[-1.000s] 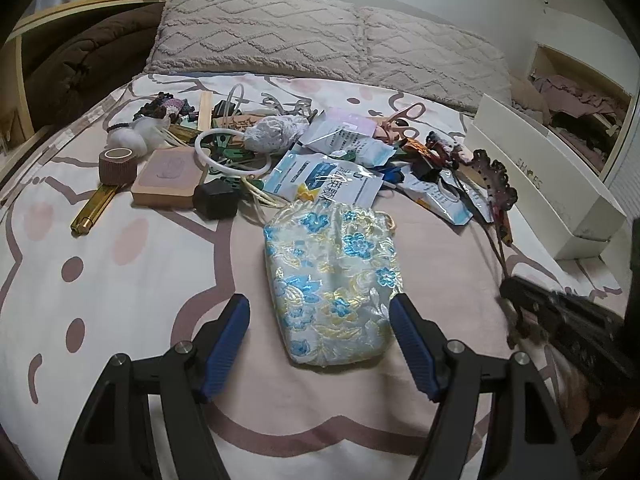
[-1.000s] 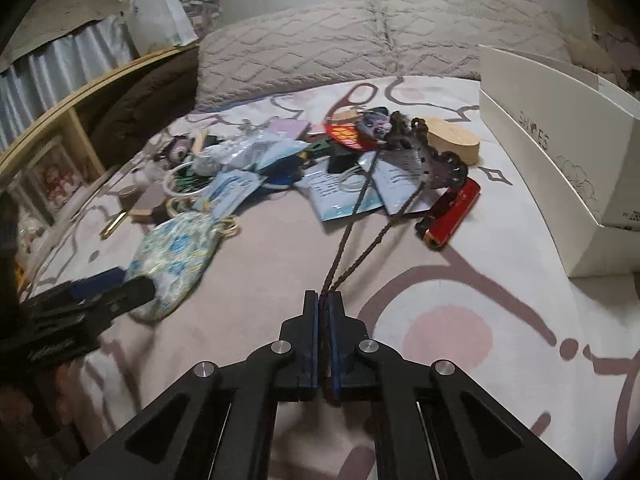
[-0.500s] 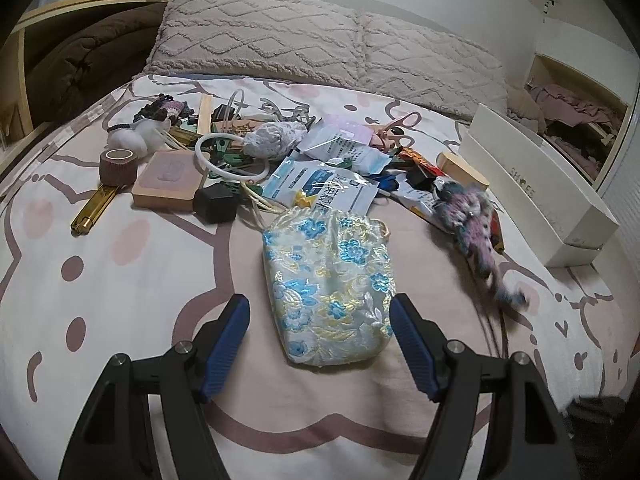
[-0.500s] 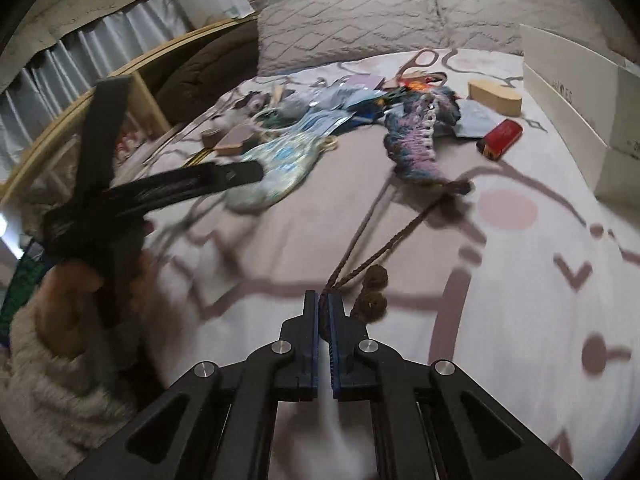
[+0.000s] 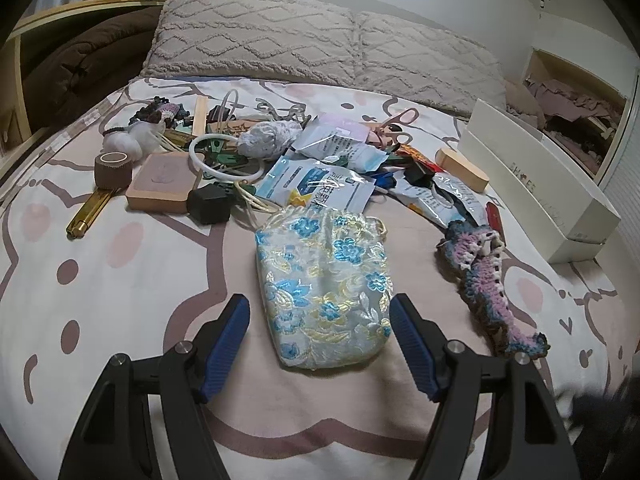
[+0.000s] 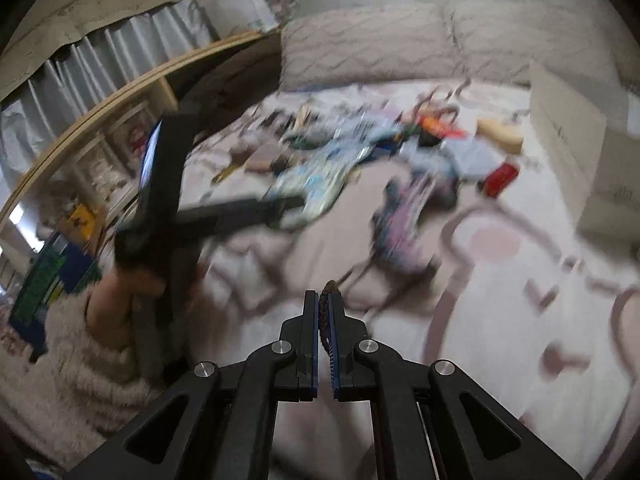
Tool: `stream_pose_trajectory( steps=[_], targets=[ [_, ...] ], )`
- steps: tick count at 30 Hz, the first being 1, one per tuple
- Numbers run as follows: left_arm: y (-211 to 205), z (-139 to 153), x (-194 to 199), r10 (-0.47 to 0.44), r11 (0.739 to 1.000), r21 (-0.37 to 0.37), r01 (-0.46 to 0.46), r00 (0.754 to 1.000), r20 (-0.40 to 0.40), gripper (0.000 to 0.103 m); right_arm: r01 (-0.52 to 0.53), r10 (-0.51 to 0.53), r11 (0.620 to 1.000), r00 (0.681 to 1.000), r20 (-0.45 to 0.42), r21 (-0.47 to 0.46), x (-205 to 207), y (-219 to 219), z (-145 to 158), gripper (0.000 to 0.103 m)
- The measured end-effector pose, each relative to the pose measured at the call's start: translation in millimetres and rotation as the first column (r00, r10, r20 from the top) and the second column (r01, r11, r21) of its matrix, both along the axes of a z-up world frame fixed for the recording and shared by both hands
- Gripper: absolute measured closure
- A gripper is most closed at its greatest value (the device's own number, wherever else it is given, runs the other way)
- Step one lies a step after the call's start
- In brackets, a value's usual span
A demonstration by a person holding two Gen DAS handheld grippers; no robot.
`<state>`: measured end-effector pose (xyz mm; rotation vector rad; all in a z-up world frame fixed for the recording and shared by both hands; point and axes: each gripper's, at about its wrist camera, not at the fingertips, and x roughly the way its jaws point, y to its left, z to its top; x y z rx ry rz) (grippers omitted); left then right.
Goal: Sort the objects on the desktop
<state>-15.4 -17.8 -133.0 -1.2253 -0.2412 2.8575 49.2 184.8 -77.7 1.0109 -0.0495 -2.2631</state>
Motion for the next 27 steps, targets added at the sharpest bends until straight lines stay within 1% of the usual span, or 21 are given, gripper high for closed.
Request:
stream_pose_trajectory(
  steps=[3,6,9,13,14,15,16,18,21,23,27],
  targets=[
    [-2.1,-1.7,-2.3,0.010,1.000,-0.002,-0.010,1.000,0.001,0.031,0.023,-0.022,1.000,0.998,-0.051,0.011,-22.9,-2.4,11.2,0.098],
    [-3.5,-1.5,-4.7,0.014,1.000,0.007,-0.014,1.000,-0.003,0.031,0.048,-0.046,0.998,0.997,-0.068,0.031,-48.3,-6.5,14.6,0.098],
    [-2.7,-0.7,-7.5,0.013,1.000,0.013,-0.013,1.000,-0.010,0.031,0.068,-0.066,0.997,0.996,-0.064,0.039,-70.7,-10.2,12.9,0.098],
    [-0.1,-0.3,-13.0,0.011,1.000,0.013,-0.011,1.000,-0.014,0.030,0.090,-0.090,0.995,0.996,-0.019,0.040,-101.4,-16.7,2.7,0.098],
    [0.6,-0.8,-14.7,0.009,1.000,0.015,-0.008,1.000,-0.013,0.029,0.098,-0.098,0.994,0.995,-0.006,0.042,-108.9,-17.8,-0.4,0.098],
    [1.1,-1.3,-16.5,0.005,1.000,0.020,-0.004,1.000,-0.012,0.025,0.110,-0.110,0.993,0.994,0.002,0.040,-113.6,-17.5,-2.8,0.098],
    [1.3,-2.0,-18.8,0.001,1.000,0.027,-0.001,1.000,-0.012,0.022,0.131,-0.132,0.991,0.991,0.007,0.036,-118.1,-16.2,-5.5,0.098],
    [0.7,-3.4,-23.9,0.001,0.999,0.040,-0.001,1.000,-0.006,0.022,0.173,-0.174,0.985,0.984,0.032,0.018,-125.0,-12.0,-14.2,0.098],
    [1.0,-7.0,-30.1,0.002,0.999,0.045,-0.002,1.000,0.013,0.022,0.173,-0.173,0.985,0.982,0.074,0.009,-126.7,-10.2,-27.5,0.098],
    [2.1,-10.0,-32.7,0.006,0.999,0.038,-0.007,1.000,0.027,0.022,0.167,-0.168,0.986,0.982,0.083,0.014,-125.3,-9.1,-32.8,0.098],
    [4.7,-16.7,-38.8,0.012,1.000,0.016,-0.013,0.998,0.059,0.021,0.159,-0.157,0.987,0.983,0.097,-0.011,-123.1,-6.3,-35.9,0.098]
  ],
)
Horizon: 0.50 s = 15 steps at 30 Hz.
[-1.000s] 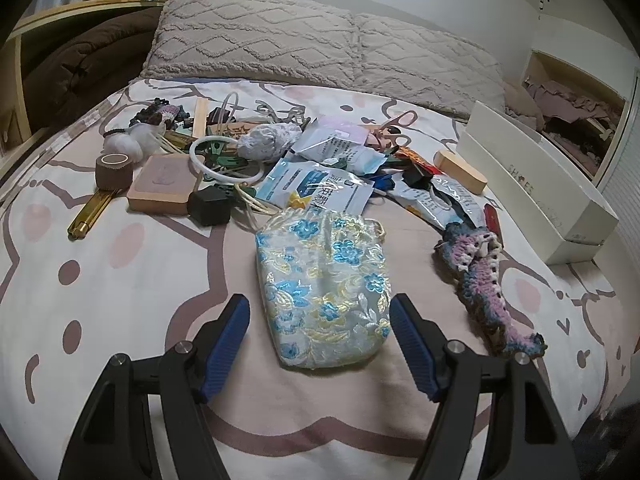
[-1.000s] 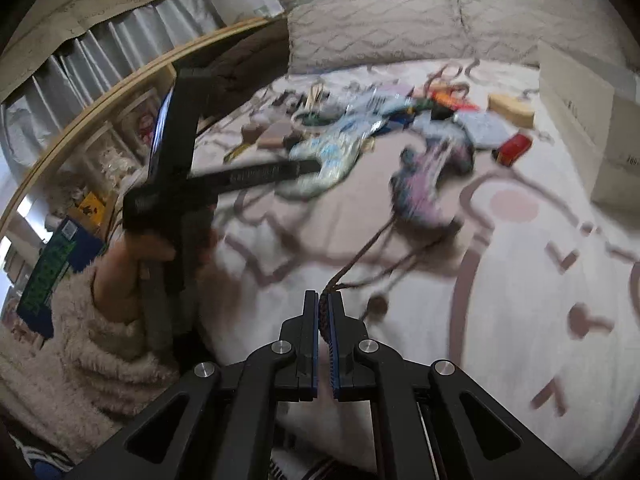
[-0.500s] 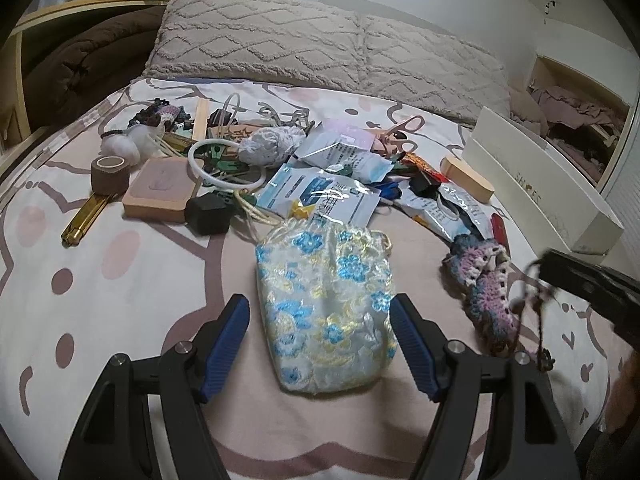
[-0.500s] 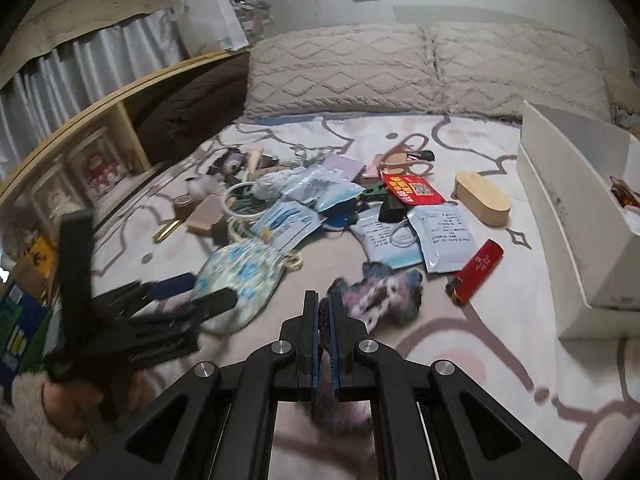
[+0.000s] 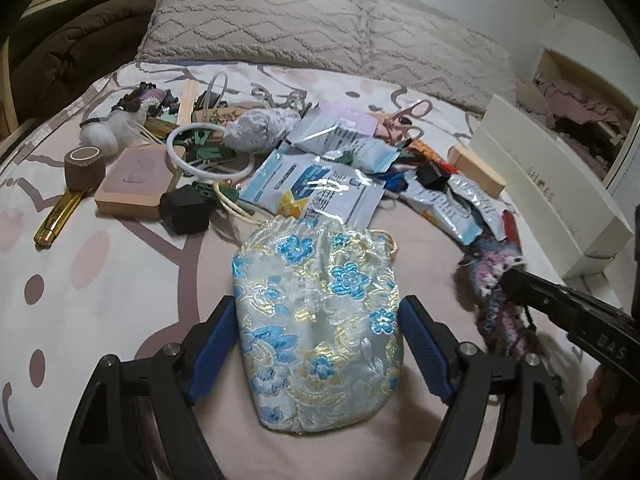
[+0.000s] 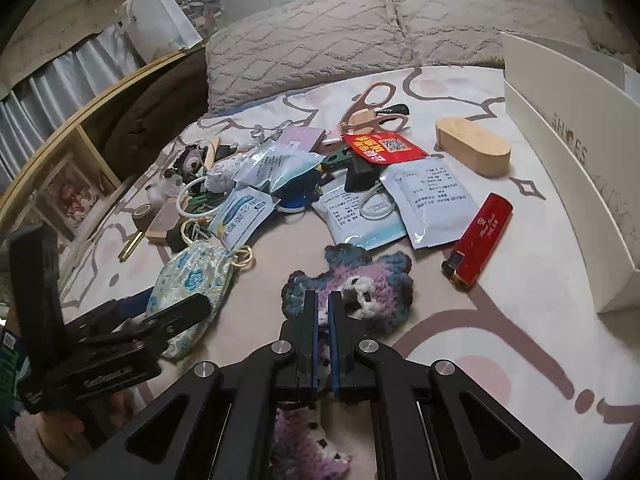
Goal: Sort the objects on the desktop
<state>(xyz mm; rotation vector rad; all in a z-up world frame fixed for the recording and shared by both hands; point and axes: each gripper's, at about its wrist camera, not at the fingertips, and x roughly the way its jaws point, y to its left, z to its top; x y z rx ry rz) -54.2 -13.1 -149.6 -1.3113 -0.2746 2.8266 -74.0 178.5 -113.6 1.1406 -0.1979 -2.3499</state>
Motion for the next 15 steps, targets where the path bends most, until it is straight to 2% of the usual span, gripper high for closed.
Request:
stream_pose_trajectory(
  steps=[4,8,10,15],
  targets=[
    [3.7,-5.4,-3.4,-0.007,1.000,-0.019,0.007,1.000,0.021,0.014,-0.018,0.018,1.000,1.000,-0.005,-0.018,3.8,2.1,2.7,0.098],
    [13.7,-11.6,-5.8,-0.031,0.997,-0.071,0.035,0.998,0.053,0.002,-0.093,0.091,0.995,0.993,-0.077,-0.024,13.1,5.0,14.1,0.098],
    [15.5,-13.4,-5.5,-0.036,0.996,-0.084,0.041,0.997,0.061,0.000,-0.103,0.101,0.995,0.990,-0.101,-0.017,14.7,8.6,16.7,0.098],
    [10.7,-14.5,-3.2,-0.038,0.998,-0.053,0.041,0.997,0.061,0.000,-0.090,0.090,0.996,0.991,-0.100,0.000,8.6,19.7,16.9,0.098]
  ],
)
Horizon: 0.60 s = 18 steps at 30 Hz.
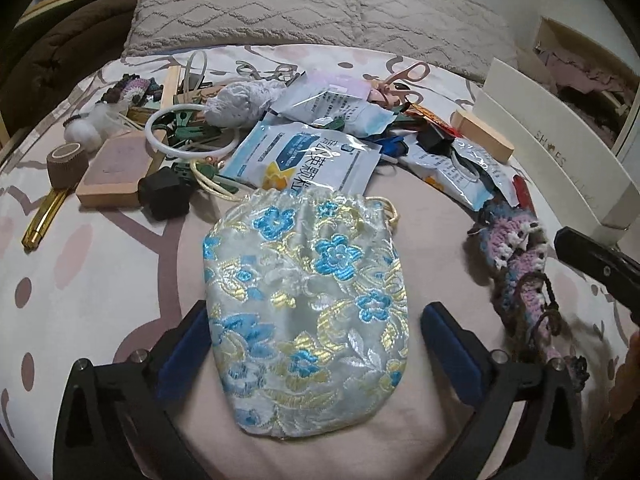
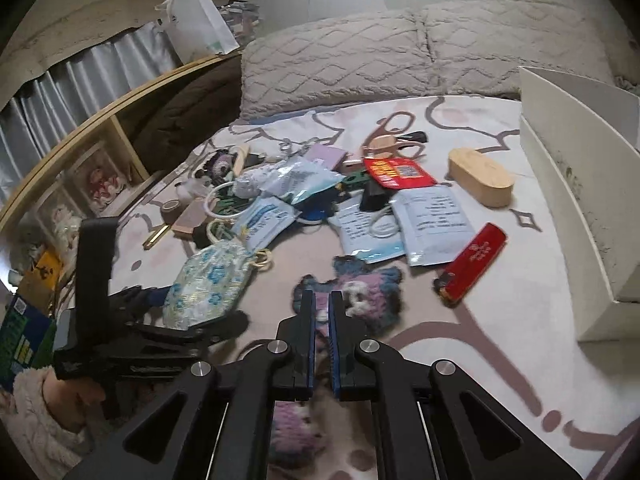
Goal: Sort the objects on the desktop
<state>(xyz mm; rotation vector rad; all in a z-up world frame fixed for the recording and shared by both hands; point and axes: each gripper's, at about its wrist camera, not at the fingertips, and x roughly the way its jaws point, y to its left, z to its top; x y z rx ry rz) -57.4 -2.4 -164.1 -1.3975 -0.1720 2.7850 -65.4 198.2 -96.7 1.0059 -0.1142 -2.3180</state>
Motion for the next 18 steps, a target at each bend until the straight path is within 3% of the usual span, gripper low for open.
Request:
stream_pose_trajectory(
  steps=[4,11,12,13,14,15,18],
  targets=[
    [2.0,0.2,3.9,-0.007,1.000,-0.009,0.007,1.000,-0.010,0.000,0.018,-0.017,1.000,1.000,-0.014,0.016,-3.6,4.8,-0.3,0.097],
    [-5.3,4.1,6.0,0.007,0.998,0.055,-0.005,0.999,-0.040,0.002,0.023,-0.022,0.997,1.000,-0.015,0.079,-3.5,3.4,-5.8,0.095],
    [-3.5,4.0,5.3,0.008,0.999,0.042,-0.007,0.999,-0.038,0.002,0.023,-0.022,0.996,1.000,-0.018,0.081,-2.4,3.8,-5.7,0.090],
    [-1.1,3.7,4.2,0.009,1.000,0.025,-0.008,0.999,-0.036,0.003,0.023,-0.021,0.996,1.000,-0.023,0.081,-1.4,4.4,-5.4,0.063],
    [1.1,3.2,2.9,0.011,1.000,0.007,-0.011,0.999,-0.034,0.003,0.025,-0.022,0.996,0.999,-0.029,0.084,-0.2,4.5,-4.4,0.022],
    [2.5,2.7,1.5,0.012,1.000,-0.010,-0.013,0.999,-0.033,0.004,0.030,-0.026,0.996,0.999,-0.041,0.088,1.8,4.3,-2.8,0.010],
    [1.2,2.4,-0.9,0.017,1.000,-0.017,-0.018,0.999,-0.032,0.004,0.016,-0.008,0.995,0.997,-0.077,0.098,8.0,3.0,3.2,0.008]
  ],
)
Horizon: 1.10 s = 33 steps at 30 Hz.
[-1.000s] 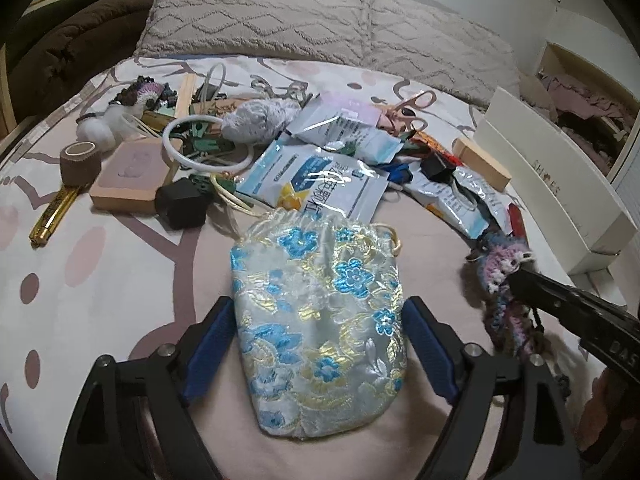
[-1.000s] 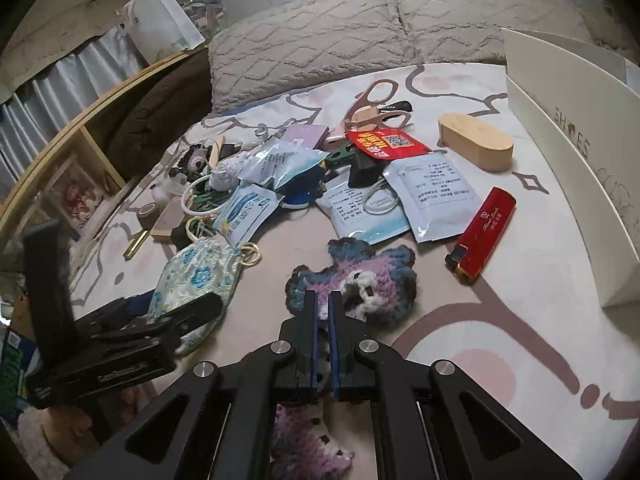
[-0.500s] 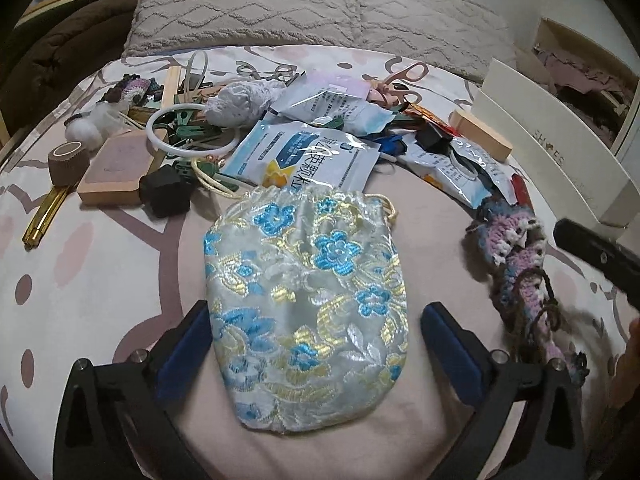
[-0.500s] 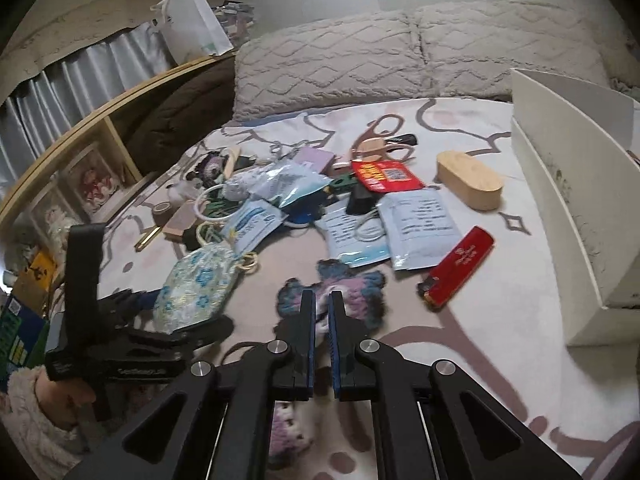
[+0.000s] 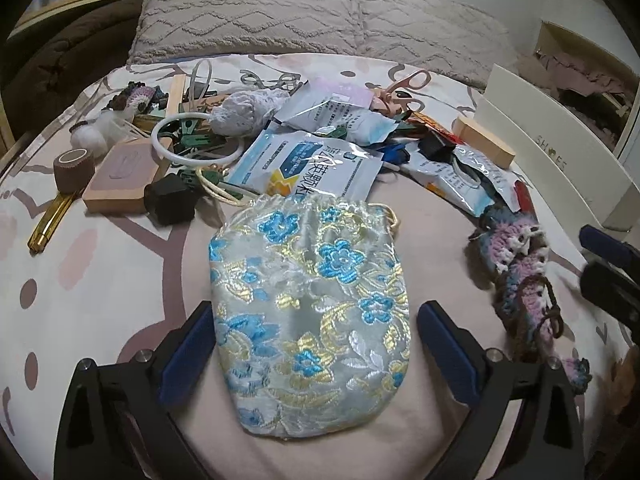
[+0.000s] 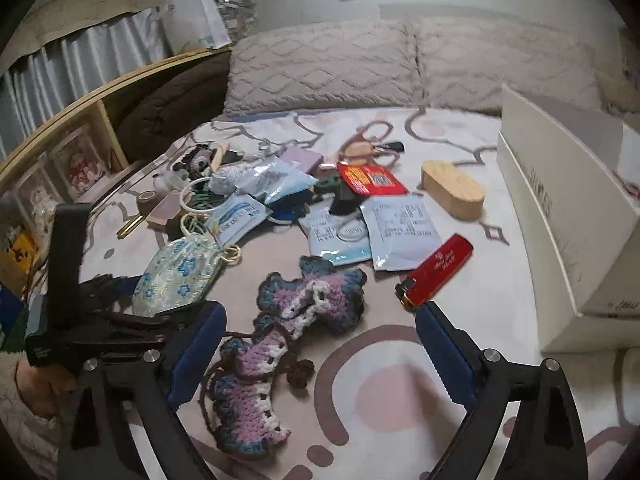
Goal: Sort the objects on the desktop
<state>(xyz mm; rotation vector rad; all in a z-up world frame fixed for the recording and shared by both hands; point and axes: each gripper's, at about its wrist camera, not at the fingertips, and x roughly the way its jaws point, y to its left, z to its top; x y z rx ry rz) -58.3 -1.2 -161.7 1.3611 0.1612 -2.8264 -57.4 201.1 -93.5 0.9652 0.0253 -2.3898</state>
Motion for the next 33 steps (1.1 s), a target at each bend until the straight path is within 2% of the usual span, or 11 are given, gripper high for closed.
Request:
stream_pose_trajectory(
  steps=[2,8,11,13,16,21,24,27,28,29,33],
  targets=[
    [-3.4,0.6,-0.6,0.012,1.000,0.009,-0.012,1.000,-0.004,0.008,-0.026,0.027,1.000,0.999,-0.019,0.012,2.9,-1.3,2.2,0.008],
    [-6.9,3.5,3.4,0.029,1.000,0.014,-0.028,0.999,-0.032,0.036,-0.101,0.102,0.994,0.994,-0.030,0.047,-0.6,-7.5,0.6,0.007],
    [-9.1,5.6,6.7,0.026,0.999,0.034,-0.024,0.998,-0.049,0.053,-0.122,0.123,0.992,0.992,-0.023,0.042,-7.1,-10.5,0.3,0.007],
    [-11.5,6.9,9.3,0.018,0.998,0.059,-0.014,0.998,-0.059,0.071,-0.133,0.134,0.991,0.991,-0.020,0.026,-10.3,-10.7,1.7,0.007],
    [-10.2,8.3,13.7,-0.010,0.996,0.087,0.015,0.998,-0.065,0.083,-0.143,0.143,0.990,0.989,-0.020,-0.002,-18.1,-12.4,5.5,0.008],
    [-1.2,10.9,24.8,-0.077,0.992,0.093,0.083,0.994,-0.072,0.089,-0.152,0.152,0.987,0.988,0.000,-0.052,-35.1,-20.2,8.1,0.008],
    [3.2,12.7,31.8,-0.114,0.989,0.082,0.120,0.991,-0.075,0.089,-0.160,0.160,0.987,0.987,0.026,-0.022,-47.3,-29.0,3.7,0.009],
    [4.7,13.9,36.4,-0.136,0.987,0.077,0.142,0.988,-0.074,0.089,-0.174,0.173,0.985,0.983,0.060,0.015,-56.9,-35.5,-5.4,0.039],
    [4.8,14.1,37.4,-0.140,0.986,0.076,0.146,0.987,-0.072,0.089,-0.177,0.176,0.984,0.982,0.071,0.012,-58.7,-35.2,-8.5,0.056],
    [4.6,14.2,38.3,-0.143,0.986,0.074,0.148,0.987,-0.070,0.089,-0.177,0.176,0.984,0.981,0.081,0.012,-60.0,-34.8,-11.9,0.064],
    [3.7,13.7,38.8,-0.143,0.986,0.077,0.149,0.987,-0.070,0.089,-0.165,0.161,0.986,0.980,0.113,0.028,-60.5,-31.7,-20.3,0.067]
  ],
)
